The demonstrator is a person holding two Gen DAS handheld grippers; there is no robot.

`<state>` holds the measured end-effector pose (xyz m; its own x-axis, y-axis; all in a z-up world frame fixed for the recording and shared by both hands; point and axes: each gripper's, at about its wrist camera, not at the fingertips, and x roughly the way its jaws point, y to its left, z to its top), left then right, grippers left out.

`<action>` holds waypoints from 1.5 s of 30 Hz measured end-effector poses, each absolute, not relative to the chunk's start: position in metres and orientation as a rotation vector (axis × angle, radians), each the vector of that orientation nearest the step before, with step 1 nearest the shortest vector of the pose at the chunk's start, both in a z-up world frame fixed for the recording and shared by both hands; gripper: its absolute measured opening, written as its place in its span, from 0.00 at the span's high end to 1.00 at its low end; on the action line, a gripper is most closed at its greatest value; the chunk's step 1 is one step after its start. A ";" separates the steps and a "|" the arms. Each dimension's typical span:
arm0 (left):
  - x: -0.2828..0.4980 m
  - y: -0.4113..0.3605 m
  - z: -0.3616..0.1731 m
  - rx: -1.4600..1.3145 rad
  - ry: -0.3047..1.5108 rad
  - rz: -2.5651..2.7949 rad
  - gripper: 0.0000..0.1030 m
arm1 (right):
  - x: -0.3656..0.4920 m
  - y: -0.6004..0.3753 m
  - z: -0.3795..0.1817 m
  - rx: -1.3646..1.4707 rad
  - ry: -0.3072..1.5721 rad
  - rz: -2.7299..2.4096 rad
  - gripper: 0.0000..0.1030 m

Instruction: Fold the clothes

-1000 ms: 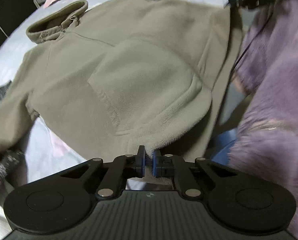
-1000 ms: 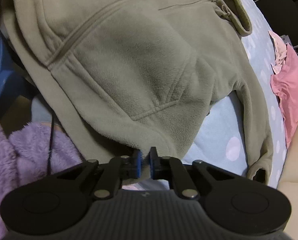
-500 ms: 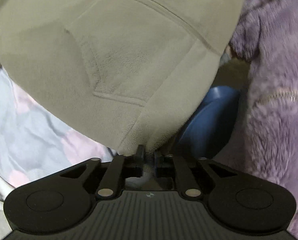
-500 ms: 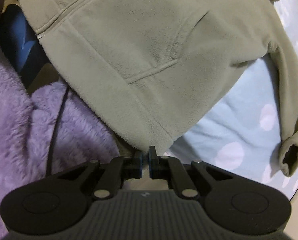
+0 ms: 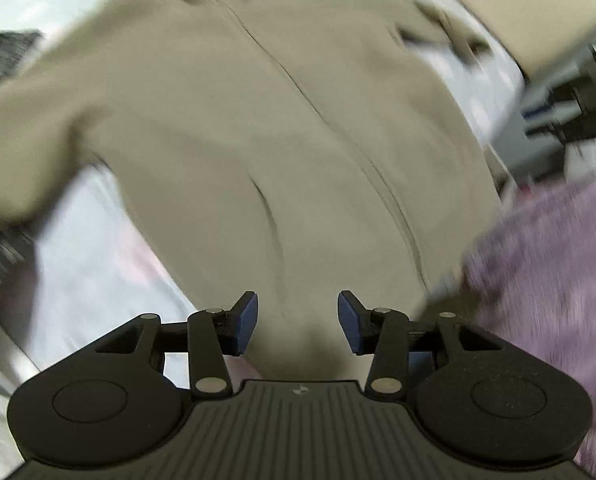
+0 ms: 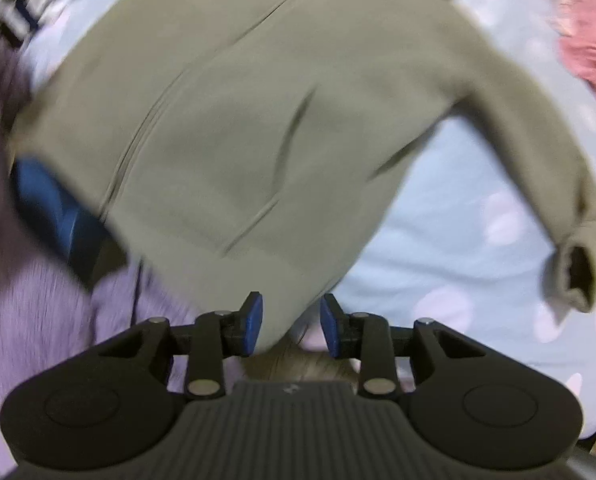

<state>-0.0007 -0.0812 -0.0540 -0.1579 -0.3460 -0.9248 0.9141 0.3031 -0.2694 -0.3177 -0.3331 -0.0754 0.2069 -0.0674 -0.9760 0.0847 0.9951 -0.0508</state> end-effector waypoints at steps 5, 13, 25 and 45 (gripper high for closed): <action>0.047 -0.107 -0.039 0.520 1.141 -1.110 0.59 | -0.285 -0.367 -0.058 0.054 1.230 -0.308 0.66; 0.119 -0.159 -0.036 0.362 1.040 -0.976 0.59 | -0.218 -0.432 -0.046 0.146 1.042 -0.584 0.65; 0.199 -0.273 -0.054 0.359 0.875 -0.904 0.52 | -0.055 -0.524 -0.072 0.387 0.766 -0.649 0.57; 0.257 -0.421 -0.133 0.666 0.649 -0.847 0.68 | 0.080 -0.585 -0.171 0.368 0.785 -0.601 0.56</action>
